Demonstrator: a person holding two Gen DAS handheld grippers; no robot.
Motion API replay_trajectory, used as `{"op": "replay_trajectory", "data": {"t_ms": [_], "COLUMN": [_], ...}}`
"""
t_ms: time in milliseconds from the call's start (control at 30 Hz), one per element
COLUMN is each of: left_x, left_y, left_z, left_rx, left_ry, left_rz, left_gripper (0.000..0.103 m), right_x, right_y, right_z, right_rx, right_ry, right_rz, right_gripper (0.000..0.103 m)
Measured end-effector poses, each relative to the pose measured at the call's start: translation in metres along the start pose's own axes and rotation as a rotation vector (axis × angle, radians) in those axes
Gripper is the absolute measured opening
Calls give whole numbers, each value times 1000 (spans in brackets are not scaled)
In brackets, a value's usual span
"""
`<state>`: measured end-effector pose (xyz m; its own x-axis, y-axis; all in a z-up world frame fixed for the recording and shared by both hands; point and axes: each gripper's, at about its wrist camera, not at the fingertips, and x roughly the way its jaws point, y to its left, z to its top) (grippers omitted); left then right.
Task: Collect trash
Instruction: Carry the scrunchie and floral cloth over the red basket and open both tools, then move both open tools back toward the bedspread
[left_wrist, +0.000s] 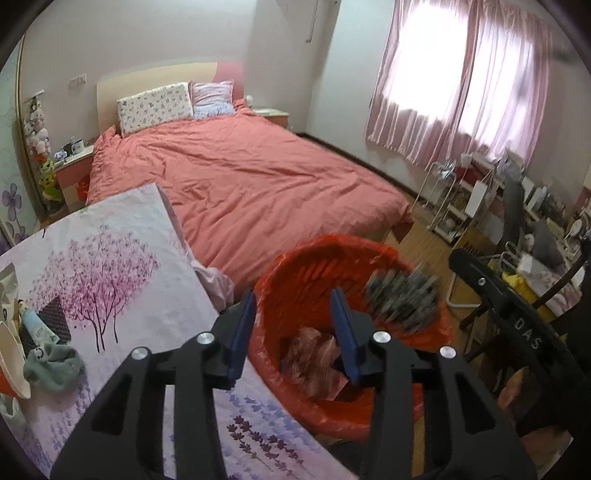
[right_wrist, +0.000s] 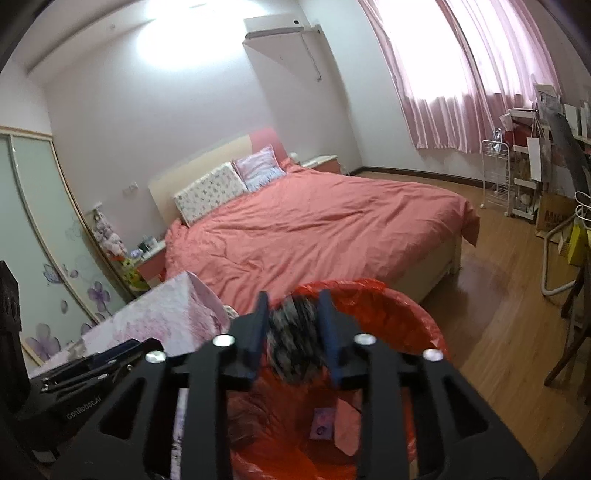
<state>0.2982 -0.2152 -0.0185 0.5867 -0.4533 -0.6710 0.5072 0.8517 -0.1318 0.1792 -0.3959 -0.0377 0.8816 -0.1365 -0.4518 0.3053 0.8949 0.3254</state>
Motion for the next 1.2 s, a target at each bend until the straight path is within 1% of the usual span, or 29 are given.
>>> {"op": "replay_trajectory", "data": {"t_ms": [33, 133, 200, 233, 300, 400, 467, 533, 567, 733, 767, 833, 900, 1033, 1133, 1200], "left_x": [2, -1, -7, -11, -20, -32, -41, -48, -53, -79, -87, -97, -113, -138, -145, -146], "left_y": [3, 13, 19, 22, 31, 43, 55, 65, 72, 105, 116, 131, 154, 209, 240, 253], "left_z": [-3, -9, -14, -17, -24, -34, -41, -47, -50, -67, -73, -80, -92, -113, -129, -135], "left_rx": [2, 7, 7, 9, 15, 22, 20, 14, 8, -22, -30, -43, -77, -197, -264, -290], "left_ry": [2, 0, -8, -13, -30, -42, -45, -42, -40, -53, -56, -61, -66, -57, -32, -19], "left_rz": [17, 70, 109, 130, 188, 252, 289, 310, 324, 385, 410, 446, 499, 563, 587, 578], "left_gripper": [45, 55, 65, 68, 78, 82, 84, 85, 85, 88, 88, 89, 89, 89, 89, 89], "right_x": [-1, -5, -5, -6, -6, -12, -13, -14, -12, -16, -16, -16, -17, -17, -18, -18], "right_y": [0, 3, 5, 7, 9, 22, 28, 38, 40, 62, 66, 75, 82, 101, 117, 126], "right_z": [-3, -8, -8, -8, -8, -11, -13, -17, -17, -25, -27, -31, -35, -45, -55, -60], "right_rx": [-4, -19, -32, -42, -63, -108, -129, -150, -158, -227, -238, -255, -267, -297, -329, -346], "right_ry": [2, 8, 11, 10, 7, -5, -5, 2, 3, 4, 9, 20, 26, 47, 72, 88], "right_rz": [-10, -40, -53, -56, -64, -69, -64, -50, -45, -32, -26, -14, -3, 22, 55, 69], "right_gripper": [38, 44, 46, 49, 54, 60, 62, 69, 70, 72, 73, 77, 81, 81, 81, 81]}}
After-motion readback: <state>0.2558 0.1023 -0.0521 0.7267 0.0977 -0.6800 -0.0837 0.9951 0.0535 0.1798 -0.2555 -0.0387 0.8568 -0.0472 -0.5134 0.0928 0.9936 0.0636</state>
